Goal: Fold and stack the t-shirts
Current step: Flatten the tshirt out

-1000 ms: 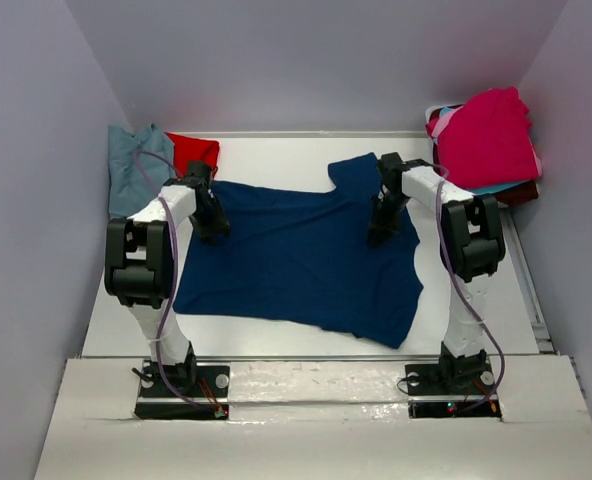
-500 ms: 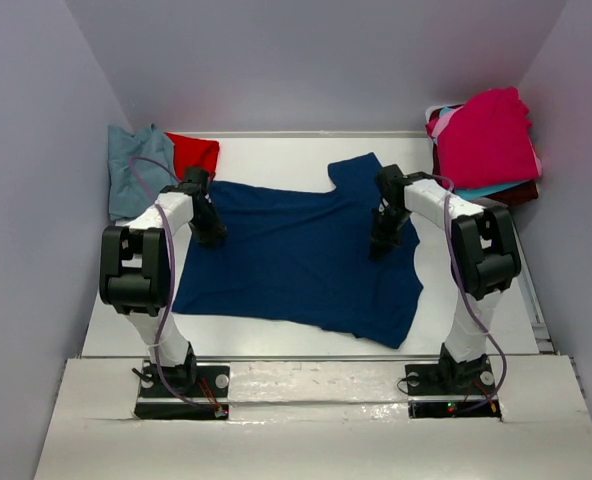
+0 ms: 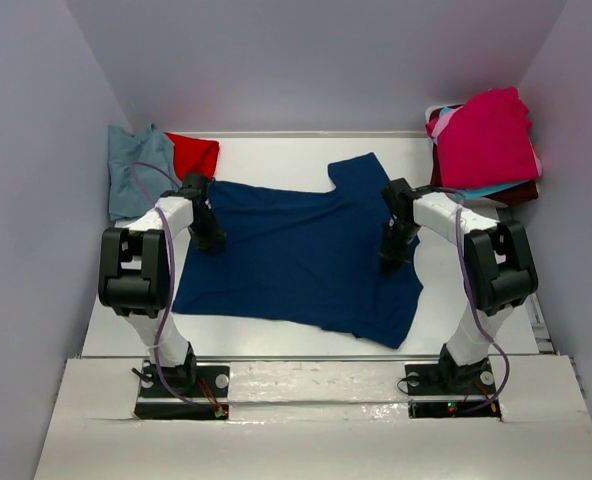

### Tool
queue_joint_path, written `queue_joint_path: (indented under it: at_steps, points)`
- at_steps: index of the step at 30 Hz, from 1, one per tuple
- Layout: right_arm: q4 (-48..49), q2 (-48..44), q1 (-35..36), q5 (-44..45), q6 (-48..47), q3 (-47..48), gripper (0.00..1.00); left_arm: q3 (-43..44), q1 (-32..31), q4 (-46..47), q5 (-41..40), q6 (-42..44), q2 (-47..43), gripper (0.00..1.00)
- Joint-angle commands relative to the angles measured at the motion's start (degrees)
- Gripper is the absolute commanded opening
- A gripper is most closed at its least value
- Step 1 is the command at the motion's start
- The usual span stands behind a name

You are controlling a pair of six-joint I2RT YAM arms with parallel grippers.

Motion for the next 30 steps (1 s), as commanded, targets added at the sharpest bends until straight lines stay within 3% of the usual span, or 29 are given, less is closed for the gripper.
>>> queue_joint_path:
  at_steps: [1,6,12,25,30]
  points:
    - [-0.5,-4.9,0.4,1.6,2.8,-3.1,0.18,-3.8,-0.3,-0.9,2.4,0.5,-4.2,0.36]
    - [1.0,-6.0,0.4,1.6,4.1,-6.6,0.18,-7.6,-0.3,0.2,3.2,0.6,-4.9,0.36]
    - [3.2,-1.6,0.4,1.4,4.7,-4.6,0.18,-5.2,-0.3,0.9,3.2,1.1,-1.1,0.36]
    - [2.3,10.9,0.4,1.6,3.7,10.6,0.19,5.4,-0.3,-0.5,4.1,1.9,8.8,0.40]
    - [0.9,16.6,-3.3,0.2,3.0,18.1,0.19,9.4,-0.3,-1.4,4.7,1.7,12.5,0.41]
